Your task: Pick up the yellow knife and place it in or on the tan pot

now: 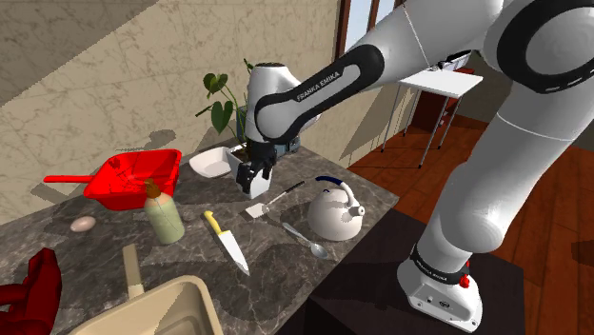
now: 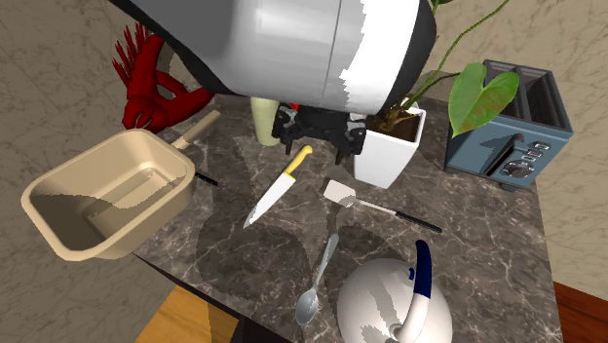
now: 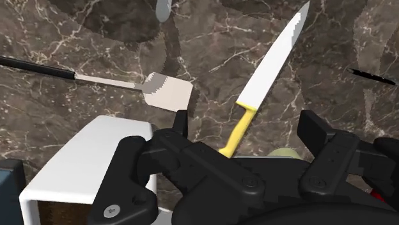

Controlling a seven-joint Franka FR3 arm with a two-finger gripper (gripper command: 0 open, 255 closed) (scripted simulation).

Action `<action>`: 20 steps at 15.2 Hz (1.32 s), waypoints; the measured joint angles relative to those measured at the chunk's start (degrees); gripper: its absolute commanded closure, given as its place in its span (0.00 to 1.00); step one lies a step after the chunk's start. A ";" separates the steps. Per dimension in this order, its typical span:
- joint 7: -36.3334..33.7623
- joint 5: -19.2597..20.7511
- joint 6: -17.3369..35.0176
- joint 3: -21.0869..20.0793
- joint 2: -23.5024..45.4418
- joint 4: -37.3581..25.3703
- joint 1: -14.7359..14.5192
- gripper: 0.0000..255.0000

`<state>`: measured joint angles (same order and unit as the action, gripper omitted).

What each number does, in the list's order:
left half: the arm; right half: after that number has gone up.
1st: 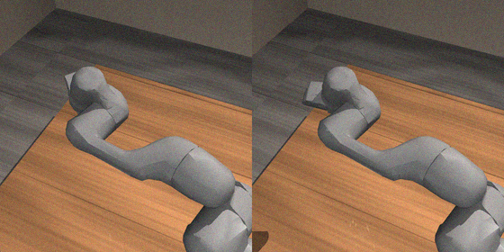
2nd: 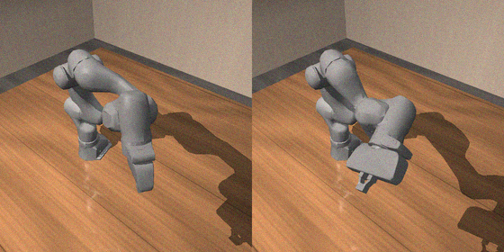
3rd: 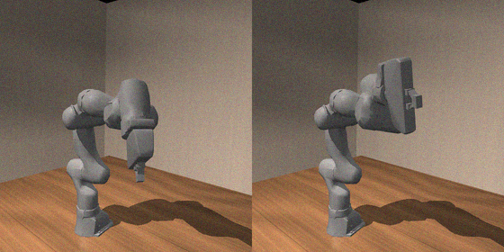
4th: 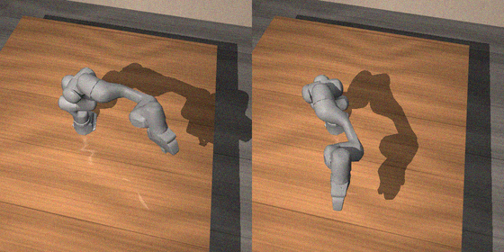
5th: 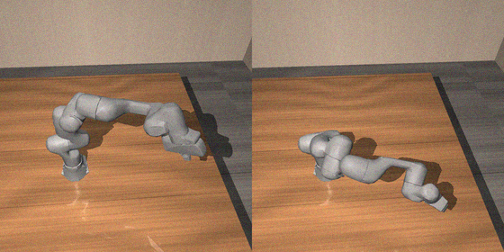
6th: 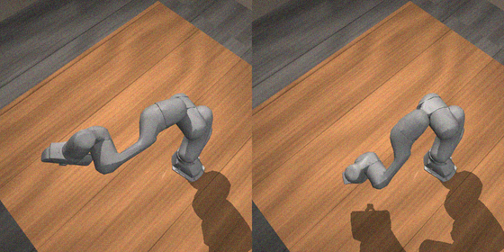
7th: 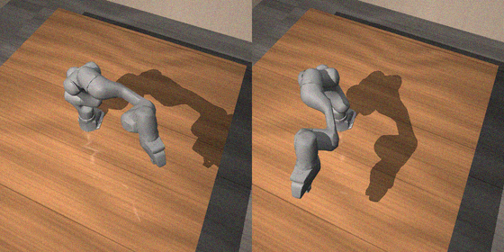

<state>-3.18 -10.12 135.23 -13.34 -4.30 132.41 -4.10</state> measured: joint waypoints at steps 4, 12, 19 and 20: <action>-2.27 2.19 4.55 -0.90 8.87 -4.12 -0.82 0.00; -6.81 7.25 9.81 -0.38 26.71 -16.01 -4.18 0.00; -8.56 9.34 12.66 0.75 36.43 -22.64 -6.66 0.00; -8.65 9.48 13.10 0.87 37.22 -23.00 -6.83 0.00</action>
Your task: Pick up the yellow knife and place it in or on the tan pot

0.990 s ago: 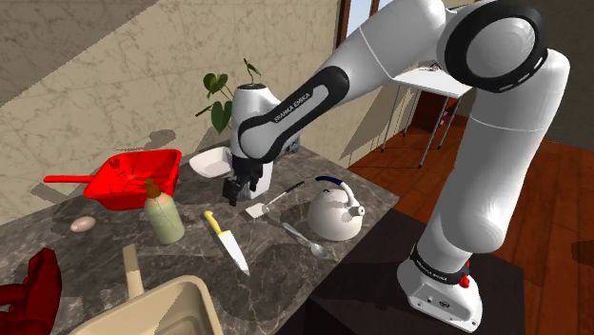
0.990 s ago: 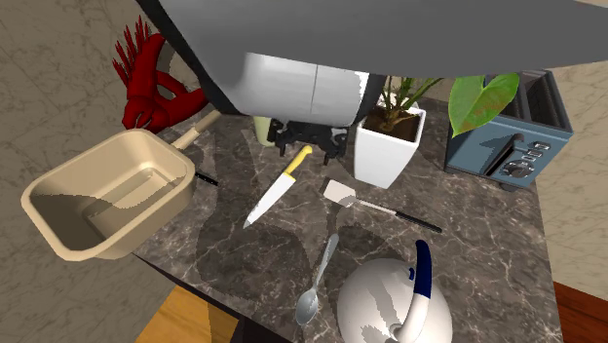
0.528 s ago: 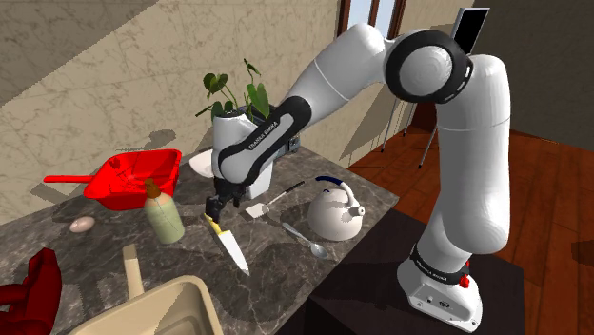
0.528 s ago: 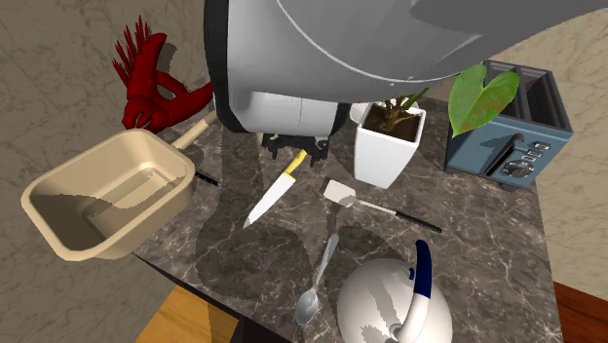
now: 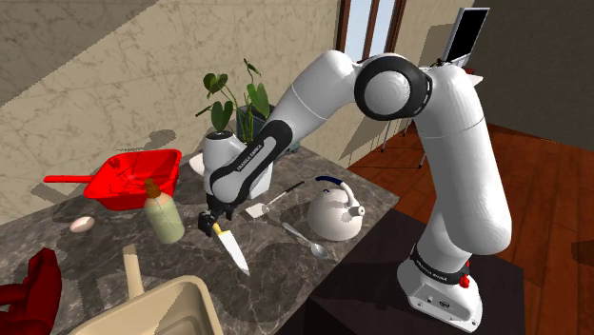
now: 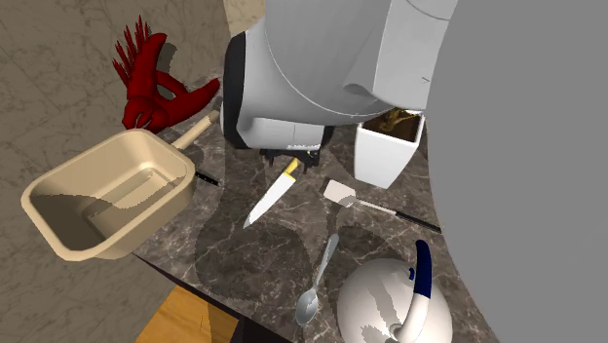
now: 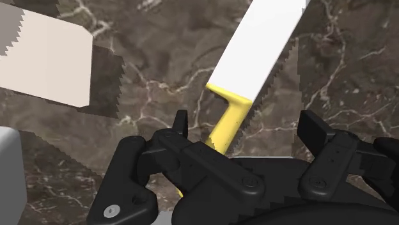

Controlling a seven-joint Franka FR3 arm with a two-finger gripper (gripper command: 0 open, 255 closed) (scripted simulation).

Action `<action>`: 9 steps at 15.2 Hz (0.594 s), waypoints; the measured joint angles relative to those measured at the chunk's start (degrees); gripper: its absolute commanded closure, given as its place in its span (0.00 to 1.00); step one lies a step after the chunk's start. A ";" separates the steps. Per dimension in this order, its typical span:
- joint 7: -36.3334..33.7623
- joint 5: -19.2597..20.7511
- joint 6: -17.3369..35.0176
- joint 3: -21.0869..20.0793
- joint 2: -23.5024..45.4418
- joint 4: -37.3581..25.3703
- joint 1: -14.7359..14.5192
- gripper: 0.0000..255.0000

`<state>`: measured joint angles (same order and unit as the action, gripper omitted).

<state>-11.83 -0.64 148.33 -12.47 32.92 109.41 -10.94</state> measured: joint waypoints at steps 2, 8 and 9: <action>-0.18 0.27 0.93 0.24 1.59 -0.66 -0.36 0.00; -0.24 0.38 1.63 0.35 2.30 -0.70 -0.51 0.00; -0.24 0.38 1.64 0.35 2.31 -0.69 -0.51 0.00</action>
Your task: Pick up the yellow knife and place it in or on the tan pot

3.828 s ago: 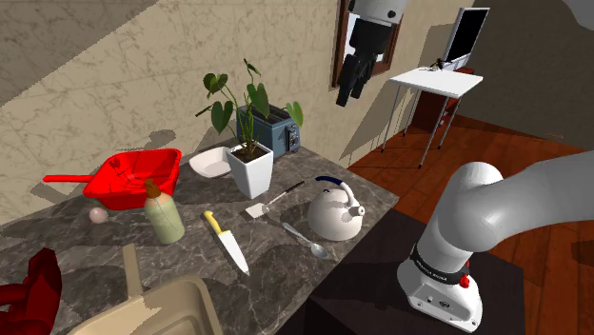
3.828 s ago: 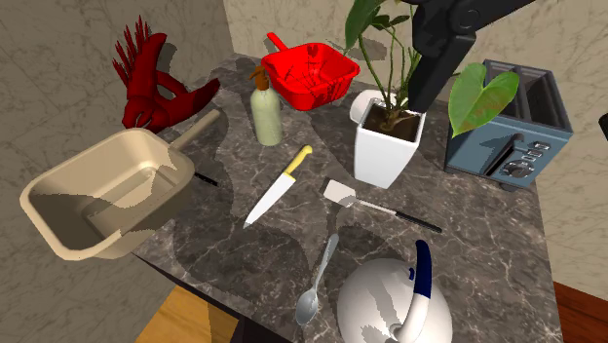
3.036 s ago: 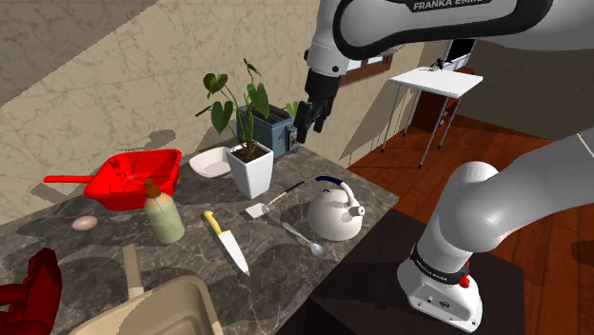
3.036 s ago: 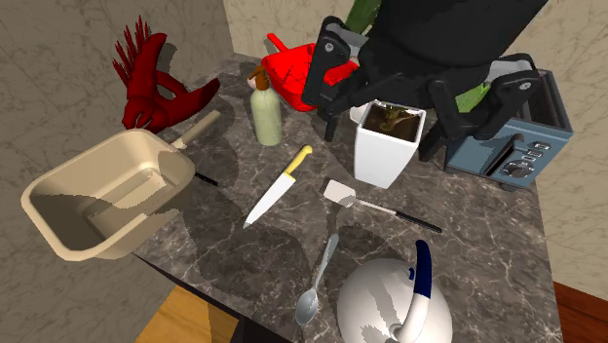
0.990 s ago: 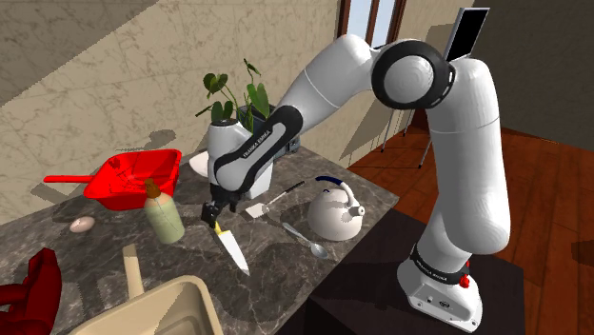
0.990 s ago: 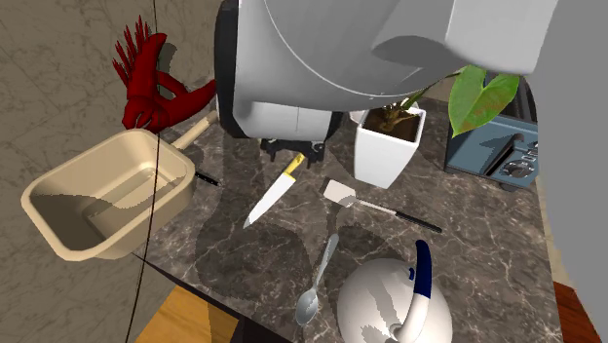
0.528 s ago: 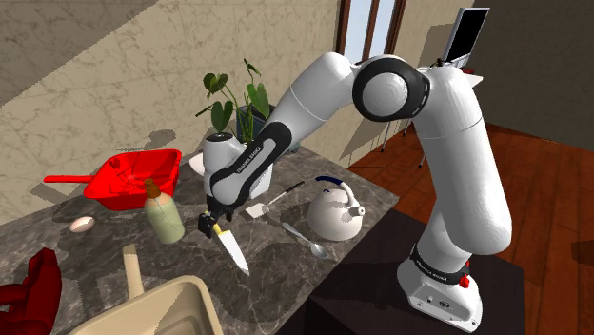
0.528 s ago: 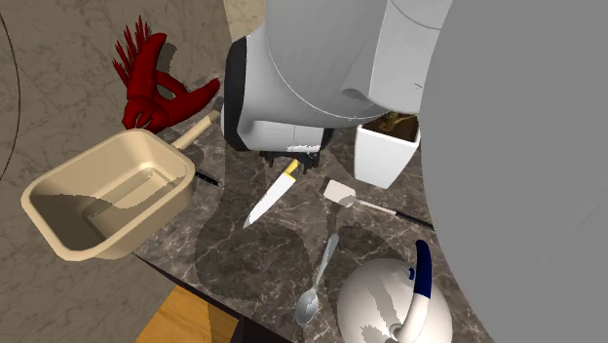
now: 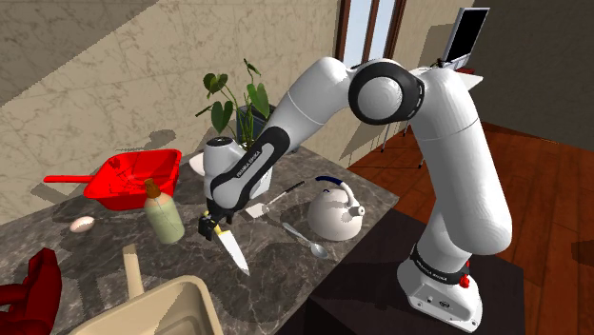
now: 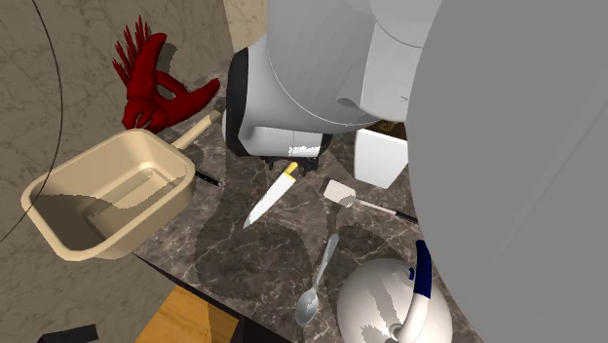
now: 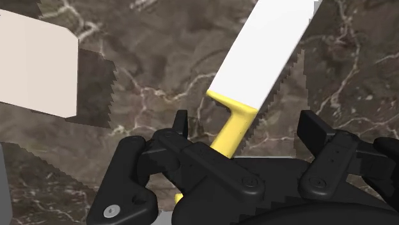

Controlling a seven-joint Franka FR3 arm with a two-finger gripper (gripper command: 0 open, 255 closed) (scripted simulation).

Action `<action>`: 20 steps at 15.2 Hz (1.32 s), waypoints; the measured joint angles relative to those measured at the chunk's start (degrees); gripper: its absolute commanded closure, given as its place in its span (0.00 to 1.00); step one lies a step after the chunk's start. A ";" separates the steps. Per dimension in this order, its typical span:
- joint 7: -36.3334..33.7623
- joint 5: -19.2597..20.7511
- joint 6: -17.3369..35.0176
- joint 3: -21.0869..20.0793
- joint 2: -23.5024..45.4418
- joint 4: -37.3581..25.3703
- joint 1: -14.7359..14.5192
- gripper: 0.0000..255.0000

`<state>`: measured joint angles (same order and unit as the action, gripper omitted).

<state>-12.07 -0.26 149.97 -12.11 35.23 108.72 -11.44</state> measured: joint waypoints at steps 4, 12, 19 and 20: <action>-0.02 0.03 0.02 0.15 -0.14 -0.02 0.11 1.00; -0.02 -0.02 -0.19 0.03 -0.33 0.01 0.06 1.00; -0.13 -0.58 -3.66 -0.59 -3.93 0.21 0.40 1.00; -0.11 -0.71 -4.24 -0.71 -4.76 0.45 0.52 1.00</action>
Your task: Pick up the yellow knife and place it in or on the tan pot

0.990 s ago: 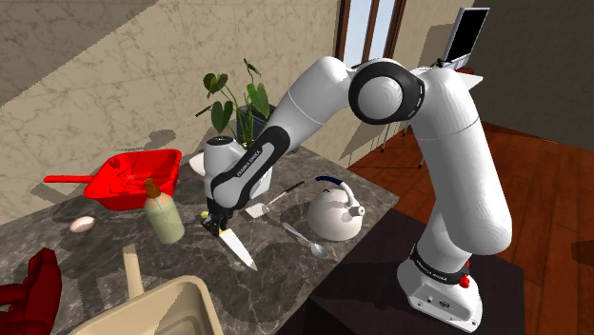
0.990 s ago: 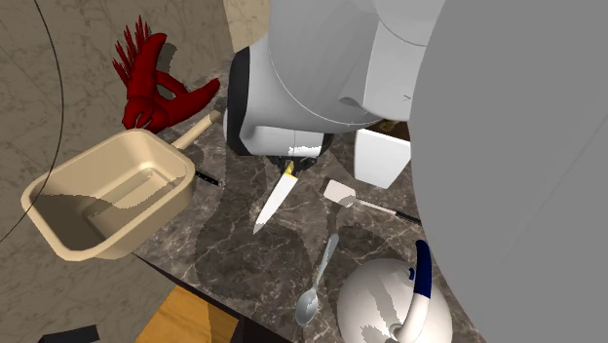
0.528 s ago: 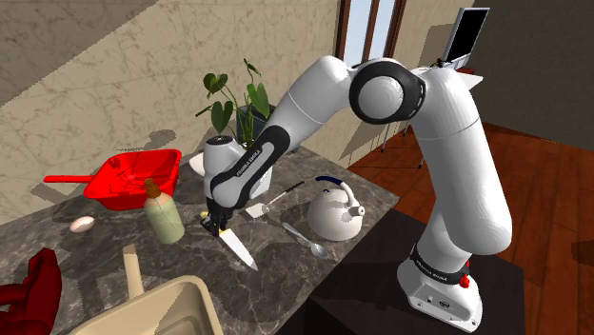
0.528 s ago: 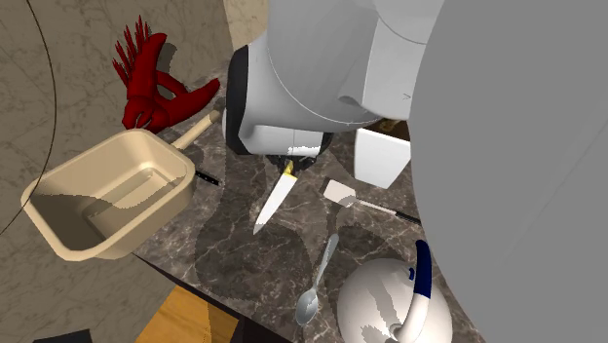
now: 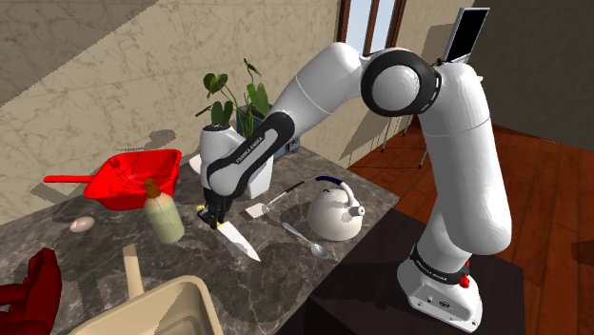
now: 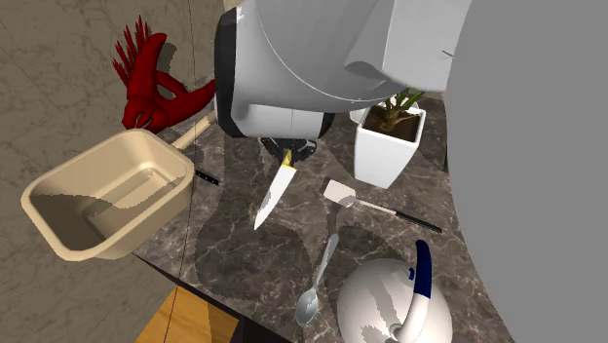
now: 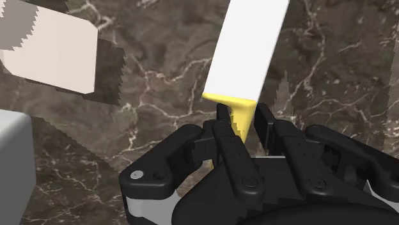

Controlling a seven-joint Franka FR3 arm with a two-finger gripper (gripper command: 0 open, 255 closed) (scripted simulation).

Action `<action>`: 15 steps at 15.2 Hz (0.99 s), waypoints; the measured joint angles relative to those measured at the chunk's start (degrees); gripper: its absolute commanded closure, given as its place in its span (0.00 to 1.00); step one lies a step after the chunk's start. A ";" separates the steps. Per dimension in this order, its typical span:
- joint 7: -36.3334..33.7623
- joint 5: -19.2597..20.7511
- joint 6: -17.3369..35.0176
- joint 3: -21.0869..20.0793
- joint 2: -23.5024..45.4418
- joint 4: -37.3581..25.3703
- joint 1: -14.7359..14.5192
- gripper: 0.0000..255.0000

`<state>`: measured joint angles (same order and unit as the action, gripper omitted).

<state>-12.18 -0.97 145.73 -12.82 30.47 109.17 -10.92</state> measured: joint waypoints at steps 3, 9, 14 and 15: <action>-0.01 -0.26 -1.56 -0.23 -1.60 0.01 0.19 1.00; 0.13 -0.85 -4.95 -0.65 -4.75 -0.26 0.67 1.00; 0.06 -1.23 -8.29 -0.92 -6.97 -1.43 0.89 1.00; 0.09 -1.33 -8.79 -0.98 -7.43 -1.48 0.96 1.00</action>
<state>-12.09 -2.30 136.93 -13.80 23.04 107.70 -9.96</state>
